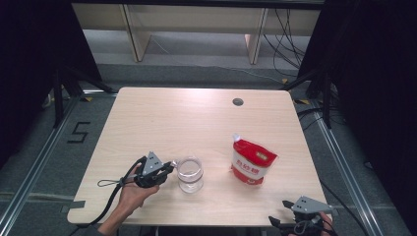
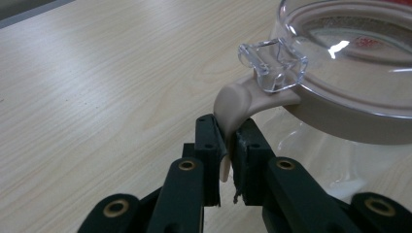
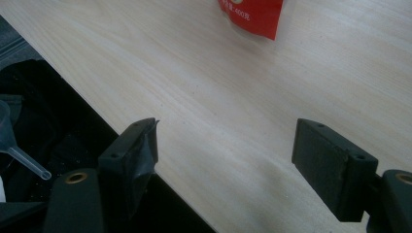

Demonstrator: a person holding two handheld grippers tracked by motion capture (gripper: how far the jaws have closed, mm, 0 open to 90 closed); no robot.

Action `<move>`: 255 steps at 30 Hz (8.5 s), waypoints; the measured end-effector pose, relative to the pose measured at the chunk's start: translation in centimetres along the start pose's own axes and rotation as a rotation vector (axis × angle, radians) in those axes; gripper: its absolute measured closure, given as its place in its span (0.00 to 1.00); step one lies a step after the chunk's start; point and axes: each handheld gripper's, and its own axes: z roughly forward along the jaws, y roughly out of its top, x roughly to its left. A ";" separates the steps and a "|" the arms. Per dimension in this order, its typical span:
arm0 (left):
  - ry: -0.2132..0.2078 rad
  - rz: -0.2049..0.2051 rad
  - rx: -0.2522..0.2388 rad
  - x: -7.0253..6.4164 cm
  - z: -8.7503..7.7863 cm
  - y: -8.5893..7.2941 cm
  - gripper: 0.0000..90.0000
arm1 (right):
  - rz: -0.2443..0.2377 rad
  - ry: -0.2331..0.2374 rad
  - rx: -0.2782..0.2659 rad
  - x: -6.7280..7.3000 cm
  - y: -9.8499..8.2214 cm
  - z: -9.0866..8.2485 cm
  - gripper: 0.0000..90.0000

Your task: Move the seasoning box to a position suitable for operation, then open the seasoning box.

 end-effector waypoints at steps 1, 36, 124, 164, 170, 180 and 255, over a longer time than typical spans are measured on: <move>0.005 0.018 0.020 0.0 -0.3 0.0 0.90 | 0.000 0.001 0.001 0.0 0.0 0.0 0.28; -0.072 -0.003 0.007 -3.8 -2.9 -1.2 0.84 | 0.011 0.008 0.015 0.3 0.0 0.1 0.28; -0.139 -0.126 -0.121 -5.6 -6.2 1.2 0.86 | -0.054 0.084 -0.001 0.5 1.0 1.3 0.28; -0.152 -0.122 -0.116 -6.1 -4.4 3.6 0.91 | -0.062 0.152 -0.137 2.6 3.3 1.7 0.34; -0.150 -0.113 -0.110 -6.0 -4.2 3.5 0.92 | -0.089 0.177 -0.133 2.8 3.5 1.9 0.40; -0.151 -0.108 -0.108 -6.2 -4.0 3.3 0.93 | -0.137 0.152 -0.176 3.5 4.1 1.9 0.53; -0.129 -0.075 -0.108 -6.3 -4.3 2.6 0.94 | -0.261 0.218 -0.324 6.4 10.8 6.4 0.96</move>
